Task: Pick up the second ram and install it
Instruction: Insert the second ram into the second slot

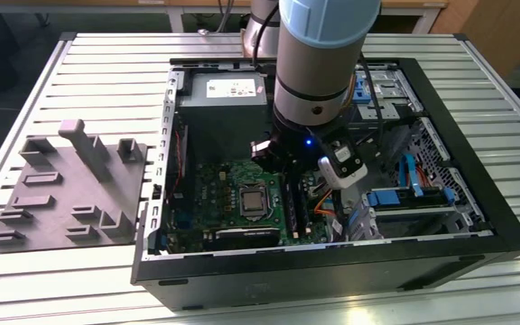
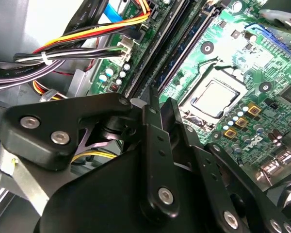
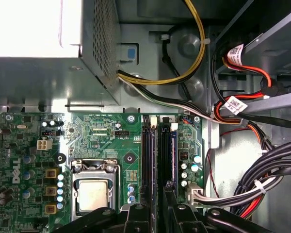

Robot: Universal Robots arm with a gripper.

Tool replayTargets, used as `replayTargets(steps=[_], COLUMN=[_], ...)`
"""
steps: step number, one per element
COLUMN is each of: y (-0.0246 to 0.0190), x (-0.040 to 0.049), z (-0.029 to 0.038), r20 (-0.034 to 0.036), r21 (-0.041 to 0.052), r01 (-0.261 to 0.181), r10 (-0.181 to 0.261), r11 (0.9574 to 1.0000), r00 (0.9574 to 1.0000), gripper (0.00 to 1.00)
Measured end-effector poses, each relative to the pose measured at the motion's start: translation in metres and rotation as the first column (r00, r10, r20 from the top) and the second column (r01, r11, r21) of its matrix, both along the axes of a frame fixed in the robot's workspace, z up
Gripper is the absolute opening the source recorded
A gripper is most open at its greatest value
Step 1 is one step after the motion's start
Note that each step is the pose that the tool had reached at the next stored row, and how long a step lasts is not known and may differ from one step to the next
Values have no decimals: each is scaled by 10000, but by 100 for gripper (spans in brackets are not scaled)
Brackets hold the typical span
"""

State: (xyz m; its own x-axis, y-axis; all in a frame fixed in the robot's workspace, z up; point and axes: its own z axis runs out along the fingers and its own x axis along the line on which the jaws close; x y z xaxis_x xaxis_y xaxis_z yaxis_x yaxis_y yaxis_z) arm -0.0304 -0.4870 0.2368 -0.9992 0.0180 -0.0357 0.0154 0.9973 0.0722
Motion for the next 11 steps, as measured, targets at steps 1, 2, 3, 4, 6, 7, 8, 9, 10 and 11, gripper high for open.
replayTargets(steps=[1, 2, 3, 4, 6, 7, 8, 9, 10, 11], y=[0, 0, 0, 0, 0, 0, 0, 0, 0, 0], x=[0, 0, 0, 0, 0, 0, 0, 0, 0, 0], z=[0, 0, 0, 0, 0, 0, 0, 0, 0, 0], r20=[0, 0, 0, 0, 0, 0, 0, 0, 0, 0], r21=[-1, -1, -2, -2, -3, -4, -4, -5, -4, -12], r01=[0, -1, -1, 0, 0, -1, 0, -1, -1, 0], r10=[0, 1, 1, 0, 0, 1, 0, 1, 1, 0], r11=[10000, 10000, 10000, 10000, 10000, 10000, 10000, 10000, 10000, 10000], r00=[10000, 10000, 10000, 10000, 10000, 10000, 10000, 10000, 10000, 10000], gripper=[25, 24, 17, 17, 11, 11, 11, 11, 11, 11])
